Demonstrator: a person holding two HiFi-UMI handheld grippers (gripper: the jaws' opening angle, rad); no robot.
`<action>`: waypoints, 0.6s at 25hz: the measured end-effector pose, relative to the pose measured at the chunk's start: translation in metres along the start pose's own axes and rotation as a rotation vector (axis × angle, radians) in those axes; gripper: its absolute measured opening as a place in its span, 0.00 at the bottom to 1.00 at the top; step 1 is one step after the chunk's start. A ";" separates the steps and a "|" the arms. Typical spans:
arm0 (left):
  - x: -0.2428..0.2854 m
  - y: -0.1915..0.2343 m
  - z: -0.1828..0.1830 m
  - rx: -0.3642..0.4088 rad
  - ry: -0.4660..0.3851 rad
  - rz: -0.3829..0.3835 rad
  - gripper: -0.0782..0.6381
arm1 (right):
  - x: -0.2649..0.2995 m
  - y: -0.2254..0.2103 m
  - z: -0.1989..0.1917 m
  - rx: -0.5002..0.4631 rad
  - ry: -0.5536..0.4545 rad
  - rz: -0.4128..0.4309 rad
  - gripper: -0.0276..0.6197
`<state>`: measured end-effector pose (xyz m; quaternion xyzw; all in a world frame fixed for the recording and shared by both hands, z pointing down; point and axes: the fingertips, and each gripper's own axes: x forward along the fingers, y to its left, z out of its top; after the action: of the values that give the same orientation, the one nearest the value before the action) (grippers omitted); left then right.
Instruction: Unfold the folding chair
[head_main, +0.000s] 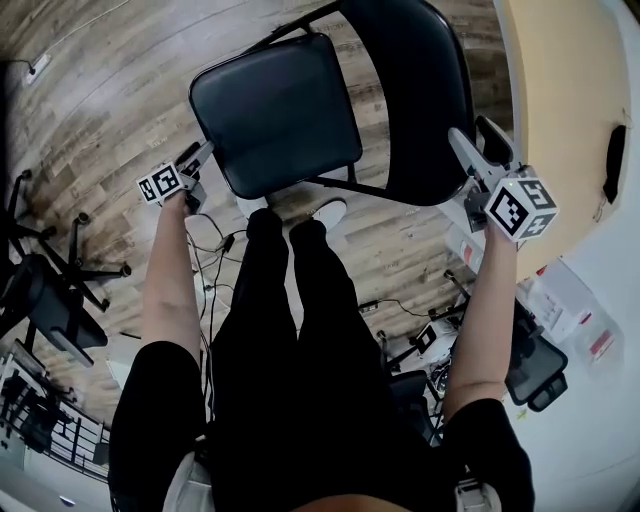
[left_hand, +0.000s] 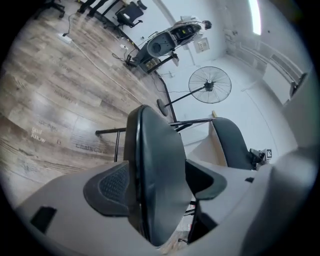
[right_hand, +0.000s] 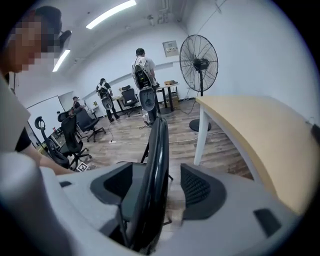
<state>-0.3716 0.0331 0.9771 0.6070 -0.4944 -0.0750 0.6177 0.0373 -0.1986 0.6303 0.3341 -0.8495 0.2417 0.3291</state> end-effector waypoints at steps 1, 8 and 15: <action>-0.008 -0.015 0.003 0.020 -0.006 0.006 0.57 | -0.006 0.000 0.004 -0.022 0.007 -0.020 0.49; -0.068 -0.134 0.015 0.147 0.010 0.002 0.57 | -0.050 0.025 0.042 -0.108 -0.025 -0.049 0.50; -0.123 -0.293 -0.007 0.240 0.036 -0.062 0.57 | -0.110 0.087 0.069 -0.103 -0.154 0.081 0.50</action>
<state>-0.2799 0.0489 0.6737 0.6926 -0.4698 -0.0235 0.5468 0.0078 -0.1401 0.4885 0.2996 -0.8964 0.1846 0.2695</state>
